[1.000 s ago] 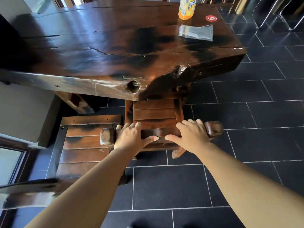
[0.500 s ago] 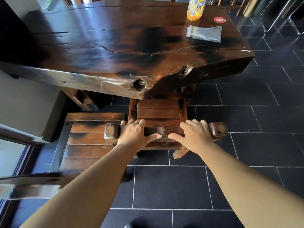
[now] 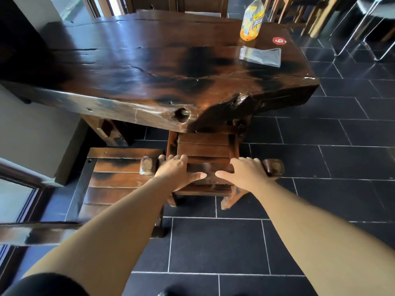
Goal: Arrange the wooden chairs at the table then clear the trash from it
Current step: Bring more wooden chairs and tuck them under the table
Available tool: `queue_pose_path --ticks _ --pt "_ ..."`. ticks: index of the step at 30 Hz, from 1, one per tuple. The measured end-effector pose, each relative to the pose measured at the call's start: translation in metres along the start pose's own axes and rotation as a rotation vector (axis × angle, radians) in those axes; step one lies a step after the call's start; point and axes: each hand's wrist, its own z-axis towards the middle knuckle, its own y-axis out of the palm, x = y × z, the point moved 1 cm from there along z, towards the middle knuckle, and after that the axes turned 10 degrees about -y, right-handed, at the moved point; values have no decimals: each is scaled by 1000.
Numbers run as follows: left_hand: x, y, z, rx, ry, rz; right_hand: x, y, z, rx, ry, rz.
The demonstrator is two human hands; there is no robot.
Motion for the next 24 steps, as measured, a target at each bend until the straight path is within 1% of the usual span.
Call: queue_pose_path --ticks 2,5,8,11,13,20,24 --pt "-2 -8 -13 -38 25 -37 -7 -9 -10 52 4 67" --pt "-6 -21 -45 -51 79 -31 -19 -20 -39 30 -10 129" --pt "-6 -32 -82 -27 113 -28 -29 -28 -75 16 8 202" --pt "-4 -46 -125 24 158 -8 -43 -42 -117 65 -3 243" --pt "-3 -52 -154 50 154 -22 -51 -49 -146 86 -1 261" --pt "-8 -56 -227 69 113 -69 -65 -65 -218 101 -20 174" --pt "-8 -49 -252 70 112 -63 -67 -61 -243 75 -31 107"
